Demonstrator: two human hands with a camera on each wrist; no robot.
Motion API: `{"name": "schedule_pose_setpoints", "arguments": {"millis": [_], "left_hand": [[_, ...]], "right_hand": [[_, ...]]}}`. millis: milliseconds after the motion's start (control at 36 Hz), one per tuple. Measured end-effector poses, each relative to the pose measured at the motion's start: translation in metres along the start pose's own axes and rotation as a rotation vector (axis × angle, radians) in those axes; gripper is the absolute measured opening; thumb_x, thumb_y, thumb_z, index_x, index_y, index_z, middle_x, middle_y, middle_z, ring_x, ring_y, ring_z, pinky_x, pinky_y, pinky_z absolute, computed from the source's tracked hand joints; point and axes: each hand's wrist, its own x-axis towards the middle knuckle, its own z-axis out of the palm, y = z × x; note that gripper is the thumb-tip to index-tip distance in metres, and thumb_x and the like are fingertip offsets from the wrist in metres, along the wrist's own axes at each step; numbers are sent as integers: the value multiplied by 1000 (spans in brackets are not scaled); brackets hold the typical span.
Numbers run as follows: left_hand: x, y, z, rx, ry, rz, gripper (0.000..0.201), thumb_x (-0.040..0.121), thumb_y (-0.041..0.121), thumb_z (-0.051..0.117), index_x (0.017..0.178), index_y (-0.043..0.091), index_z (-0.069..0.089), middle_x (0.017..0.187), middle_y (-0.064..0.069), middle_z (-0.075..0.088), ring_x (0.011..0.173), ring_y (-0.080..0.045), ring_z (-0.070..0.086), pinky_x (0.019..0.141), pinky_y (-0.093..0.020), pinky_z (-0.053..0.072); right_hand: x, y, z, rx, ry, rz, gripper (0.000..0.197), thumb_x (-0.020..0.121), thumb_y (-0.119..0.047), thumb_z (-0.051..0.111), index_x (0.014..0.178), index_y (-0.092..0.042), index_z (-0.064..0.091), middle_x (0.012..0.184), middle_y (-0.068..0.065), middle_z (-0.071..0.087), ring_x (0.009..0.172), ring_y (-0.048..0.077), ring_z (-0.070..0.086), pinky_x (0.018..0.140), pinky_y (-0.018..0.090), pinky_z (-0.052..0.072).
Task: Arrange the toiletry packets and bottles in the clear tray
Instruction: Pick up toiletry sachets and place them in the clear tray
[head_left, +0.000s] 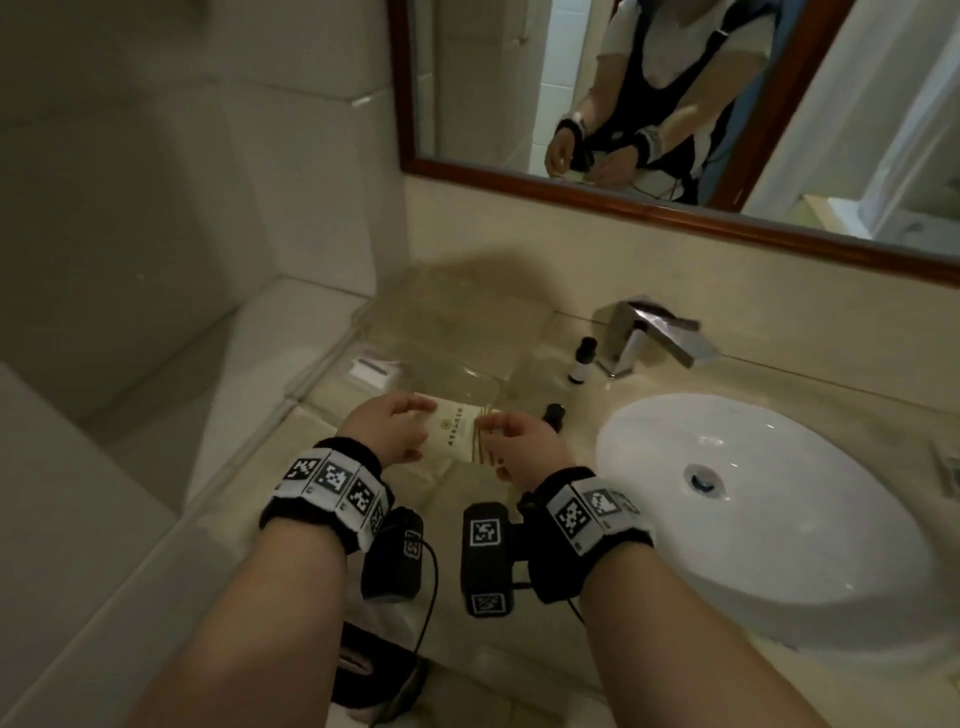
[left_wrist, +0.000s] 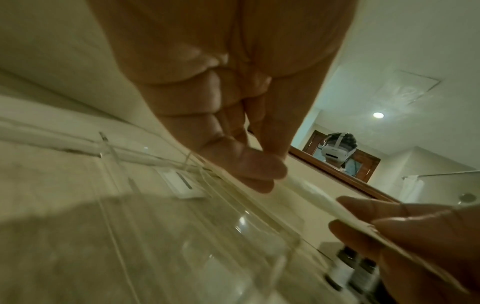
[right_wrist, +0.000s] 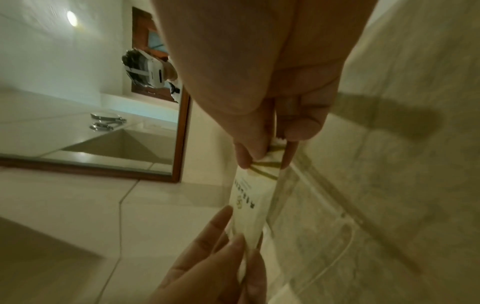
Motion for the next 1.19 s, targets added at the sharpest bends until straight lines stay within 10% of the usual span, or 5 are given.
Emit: {"name": "schedule_pose_setpoints", "arguments": {"millis": [167, 361, 611, 1083, 1194], "left_hand": [[47, -13, -50, 240, 113, -4, 30, 82, -2, 61, 107, 14, 64, 118, -6, 60, 93, -17, 57, 85, -25, 53], [101, -23, -85, 337, 53, -55, 38, 87, 11, 59, 124, 15, 60, 129, -10, 59, 110, -28, 61, 100, -37, 48], [147, -26, -93, 464, -91, -14, 44, 90, 14, 59, 131, 3, 52, 147, -10, 39, 127, -27, 49, 106, -38, 42], [161, -19, -103, 663, -244, -1, 45, 96, 27, 47, 139, 13, 45, 155, -2, 28, 142, -14, 28, 113, -20, 20], [154, -15, -103, 639, -218, 4, 43, 96, 25, 48, 137, 12, 47, 153, -4, 32, 141, -15, 31, 112, -20, 22]], "right_hand": [[44, -20, 51, 50, -20, 22, 22, 92, -5, 55, 111, -12, 63, 76, -3, 55, 60, 9, 55, 72, 27, 55], [92, -33, 98, 123, 33, 30, 30, 91, 4, 51, 120, -2, 59, 96, 13, 58, 60, 9, 55, 52, 12, 51], [140, -40, 123, 75, 52, 99, 34, 93, 1, 49, 124, -7, 59, 94, 8, 60, 80, 19, 60, 83, 36, 55], [154, -47, 128, -315, -107, 86, 42, 93, -22, 51, 135, -29, 50, 134, 12, 52, 113, 29, 60, 98, 36, 50], [142, -53, 117, -301, -114, 78, 43, 96, -20, 48, 139, -21, 47, 137, 10, 53, 120, 23, 55, 88, 18, 40]]}}
